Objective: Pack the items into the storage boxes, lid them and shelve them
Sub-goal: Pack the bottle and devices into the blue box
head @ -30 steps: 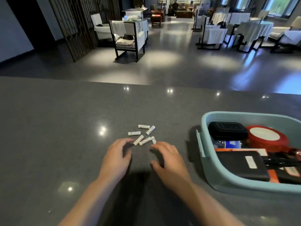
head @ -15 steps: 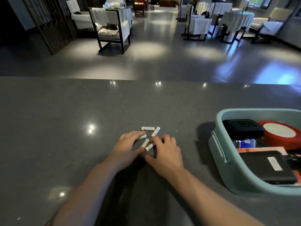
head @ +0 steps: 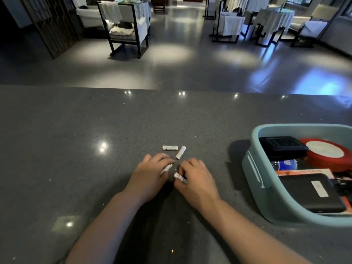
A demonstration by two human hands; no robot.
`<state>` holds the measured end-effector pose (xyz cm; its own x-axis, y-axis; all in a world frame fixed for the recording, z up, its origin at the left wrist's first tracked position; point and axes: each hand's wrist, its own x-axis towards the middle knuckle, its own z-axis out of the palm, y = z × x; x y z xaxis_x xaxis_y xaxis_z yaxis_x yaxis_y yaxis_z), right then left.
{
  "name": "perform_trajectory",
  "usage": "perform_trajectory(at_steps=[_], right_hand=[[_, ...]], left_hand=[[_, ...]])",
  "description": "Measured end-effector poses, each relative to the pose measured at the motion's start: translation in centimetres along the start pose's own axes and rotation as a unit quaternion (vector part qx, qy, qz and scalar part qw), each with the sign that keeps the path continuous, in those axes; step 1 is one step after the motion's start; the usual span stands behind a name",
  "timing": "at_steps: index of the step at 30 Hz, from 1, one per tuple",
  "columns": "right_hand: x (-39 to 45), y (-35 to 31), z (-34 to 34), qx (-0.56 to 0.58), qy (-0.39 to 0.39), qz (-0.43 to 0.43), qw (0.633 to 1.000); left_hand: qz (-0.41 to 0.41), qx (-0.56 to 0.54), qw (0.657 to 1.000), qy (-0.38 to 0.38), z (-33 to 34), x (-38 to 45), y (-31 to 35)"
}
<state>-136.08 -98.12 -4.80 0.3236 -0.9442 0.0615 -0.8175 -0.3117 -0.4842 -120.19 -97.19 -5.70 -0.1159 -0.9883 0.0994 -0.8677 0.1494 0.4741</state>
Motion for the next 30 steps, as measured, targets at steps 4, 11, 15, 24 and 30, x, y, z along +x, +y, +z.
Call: perform_trajectory(at_steps=[4,11,15,24,30], right_hand=[[-1.8,1.4,-0.7,0.015,0.024,0.02,0.999],[-4.5,2.4,-1.8,0.032,0.021,0.057,0.998],[-5.0,2.6,-2.2,0.035,-0.015,0.056,0.998],[-5.0,4.7,-4.7,0.043,-0.176,-0.083,0.98],[-4.2,4.4,-4.6,0.023,-0.164,-0.117,0.979]], left_hand=[[-0.006,0.009,0.999,0.03,0.4,-1.9,1.1],[-0.027,-0.029,0.998,0.054,2.3,-5.0,4.3],[-0.031,-0.063,0.997,0.045,2.7,-6.0,5.4],[-0.004,-0.189,0.973,-0.135,-0.3,-5.5,3.2],[0.016,-0.141,0.983,-0.12,-0.1,-4.4,3.2]])
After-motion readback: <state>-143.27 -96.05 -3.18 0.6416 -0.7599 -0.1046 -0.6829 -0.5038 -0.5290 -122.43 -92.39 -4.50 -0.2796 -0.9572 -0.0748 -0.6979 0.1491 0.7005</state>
